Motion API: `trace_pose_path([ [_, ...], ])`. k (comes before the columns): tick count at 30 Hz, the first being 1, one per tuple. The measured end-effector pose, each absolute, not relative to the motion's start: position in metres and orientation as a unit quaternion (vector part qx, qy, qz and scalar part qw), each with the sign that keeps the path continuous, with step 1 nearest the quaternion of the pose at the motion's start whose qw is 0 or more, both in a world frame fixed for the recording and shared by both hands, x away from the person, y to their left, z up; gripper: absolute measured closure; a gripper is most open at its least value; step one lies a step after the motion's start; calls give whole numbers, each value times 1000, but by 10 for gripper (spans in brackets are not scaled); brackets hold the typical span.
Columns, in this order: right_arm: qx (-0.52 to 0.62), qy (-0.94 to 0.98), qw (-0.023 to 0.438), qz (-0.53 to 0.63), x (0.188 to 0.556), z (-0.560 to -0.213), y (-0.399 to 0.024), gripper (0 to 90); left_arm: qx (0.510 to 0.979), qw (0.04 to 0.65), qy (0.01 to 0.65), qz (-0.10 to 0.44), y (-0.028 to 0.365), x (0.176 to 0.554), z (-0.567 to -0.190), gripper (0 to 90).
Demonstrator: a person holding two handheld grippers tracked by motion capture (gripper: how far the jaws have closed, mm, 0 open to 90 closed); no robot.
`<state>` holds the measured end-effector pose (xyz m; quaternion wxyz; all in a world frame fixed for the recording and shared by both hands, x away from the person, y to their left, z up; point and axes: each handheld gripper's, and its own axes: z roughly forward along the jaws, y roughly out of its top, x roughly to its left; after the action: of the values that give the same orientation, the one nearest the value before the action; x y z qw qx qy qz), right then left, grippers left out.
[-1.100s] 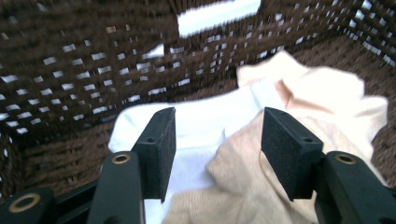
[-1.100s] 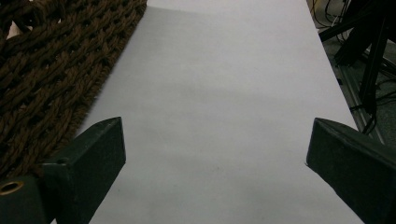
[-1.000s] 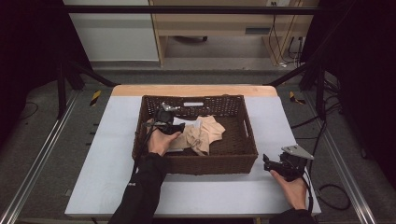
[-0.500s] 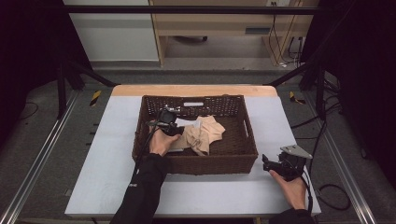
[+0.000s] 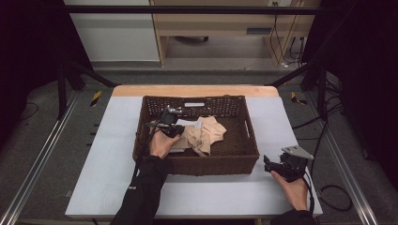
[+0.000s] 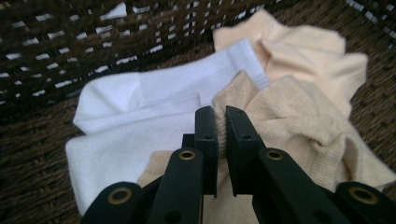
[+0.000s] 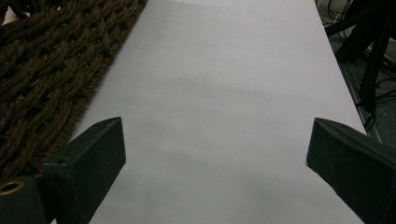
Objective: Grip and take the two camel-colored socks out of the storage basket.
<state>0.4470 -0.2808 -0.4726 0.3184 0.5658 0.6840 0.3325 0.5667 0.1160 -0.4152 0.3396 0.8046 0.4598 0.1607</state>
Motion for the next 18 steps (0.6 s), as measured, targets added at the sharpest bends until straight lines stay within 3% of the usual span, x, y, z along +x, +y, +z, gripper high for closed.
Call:
trace_pose_path([
  [18, 570, 682, 322, 327, 447, -472, -281, 49, 691, 532, 437, 219, 136, 538, -374, 840],
])
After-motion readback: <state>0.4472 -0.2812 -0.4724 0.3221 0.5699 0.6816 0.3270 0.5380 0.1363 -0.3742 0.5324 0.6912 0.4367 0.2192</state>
